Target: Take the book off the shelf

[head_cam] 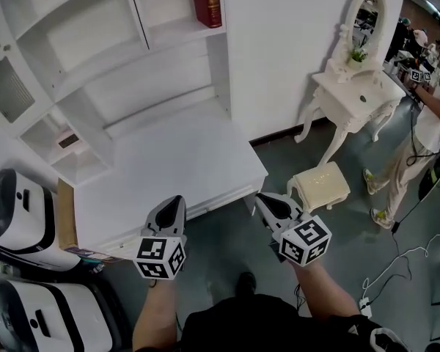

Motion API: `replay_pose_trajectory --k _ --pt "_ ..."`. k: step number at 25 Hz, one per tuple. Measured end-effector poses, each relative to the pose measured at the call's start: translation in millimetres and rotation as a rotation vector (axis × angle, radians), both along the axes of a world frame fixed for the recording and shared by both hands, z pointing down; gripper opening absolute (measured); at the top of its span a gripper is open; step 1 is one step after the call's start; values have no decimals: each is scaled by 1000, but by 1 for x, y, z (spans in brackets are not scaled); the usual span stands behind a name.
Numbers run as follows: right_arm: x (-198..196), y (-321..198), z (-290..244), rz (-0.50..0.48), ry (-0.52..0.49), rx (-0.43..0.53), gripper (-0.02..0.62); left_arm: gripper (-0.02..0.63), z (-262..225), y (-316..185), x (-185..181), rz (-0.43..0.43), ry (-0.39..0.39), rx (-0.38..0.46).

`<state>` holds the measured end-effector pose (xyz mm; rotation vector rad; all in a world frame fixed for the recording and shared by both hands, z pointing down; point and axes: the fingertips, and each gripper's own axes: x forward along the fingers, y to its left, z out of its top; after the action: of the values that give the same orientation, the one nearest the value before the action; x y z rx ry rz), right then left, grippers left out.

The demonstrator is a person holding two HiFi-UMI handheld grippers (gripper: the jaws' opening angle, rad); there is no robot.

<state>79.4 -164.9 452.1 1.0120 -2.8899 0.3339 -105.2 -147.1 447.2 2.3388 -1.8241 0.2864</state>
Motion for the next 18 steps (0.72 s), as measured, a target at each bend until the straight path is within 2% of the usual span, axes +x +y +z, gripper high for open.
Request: replay_pose_trajectory --k 6,12,18 --pt "21 -48 -6 3 3 7 14 9 -5 -40 14 -18 -7 -2" --pt "16 -60 -9 -28 18 21 14 9 -4 -59 12 -31 6 1" --pt "14 -83 -6 -3 29 12 14 9 -5 -90 11 -2 22 19"
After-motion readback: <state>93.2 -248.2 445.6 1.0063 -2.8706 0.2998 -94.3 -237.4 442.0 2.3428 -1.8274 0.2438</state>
